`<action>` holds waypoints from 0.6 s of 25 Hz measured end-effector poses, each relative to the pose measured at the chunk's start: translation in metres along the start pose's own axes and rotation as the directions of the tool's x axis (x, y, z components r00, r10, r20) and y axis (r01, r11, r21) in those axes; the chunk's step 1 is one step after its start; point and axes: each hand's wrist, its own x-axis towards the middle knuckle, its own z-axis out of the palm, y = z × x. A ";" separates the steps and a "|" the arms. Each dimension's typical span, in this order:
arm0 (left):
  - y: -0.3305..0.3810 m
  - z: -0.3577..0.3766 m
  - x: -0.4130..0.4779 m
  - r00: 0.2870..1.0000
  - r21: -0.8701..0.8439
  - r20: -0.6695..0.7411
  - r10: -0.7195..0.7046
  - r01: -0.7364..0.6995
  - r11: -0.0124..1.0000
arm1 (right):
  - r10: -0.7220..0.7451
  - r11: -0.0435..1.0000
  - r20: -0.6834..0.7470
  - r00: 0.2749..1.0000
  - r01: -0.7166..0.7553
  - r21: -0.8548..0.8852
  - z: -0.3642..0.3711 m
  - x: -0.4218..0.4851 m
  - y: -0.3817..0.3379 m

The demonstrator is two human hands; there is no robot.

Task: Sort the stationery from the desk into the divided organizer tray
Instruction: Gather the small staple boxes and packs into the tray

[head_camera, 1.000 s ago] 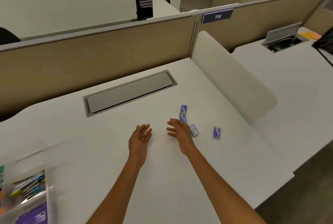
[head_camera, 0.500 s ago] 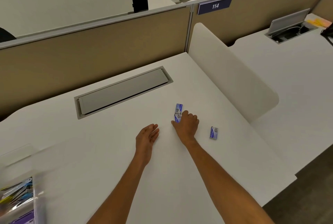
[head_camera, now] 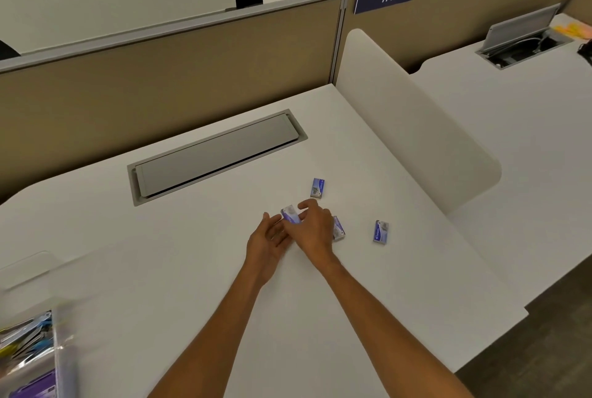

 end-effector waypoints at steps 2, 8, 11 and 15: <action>0.002 0.005 0.002 1.000 -0.035 0.002 -0.012 0.012 0.999 | -0.022 1.000 0.061 0.998 0.021 0.020 0.001 -0.005 -0.003; 0.008 0.011 0.014 1.000 -0.061 -0.011 -0.026 0.025 0.998 | -0.155 0.985 0.085 0.984 0.160 -0.058 -0.040 0.007 0.026; 0.008 0.013 0.020 0.999 -0.042 -0.013 -0.046 0.045 0.998 | -0.160 0.918 0.388 0.908 0.281 -0.281 -0.072 0.023 0.054; 0.004 0.018 0.025 0.997 -0.040 0.000 -0.077 0.077 0.996 | -0.126 0.910 0.487 0.864 0.297 -0.291 -0.079 0.034 0.080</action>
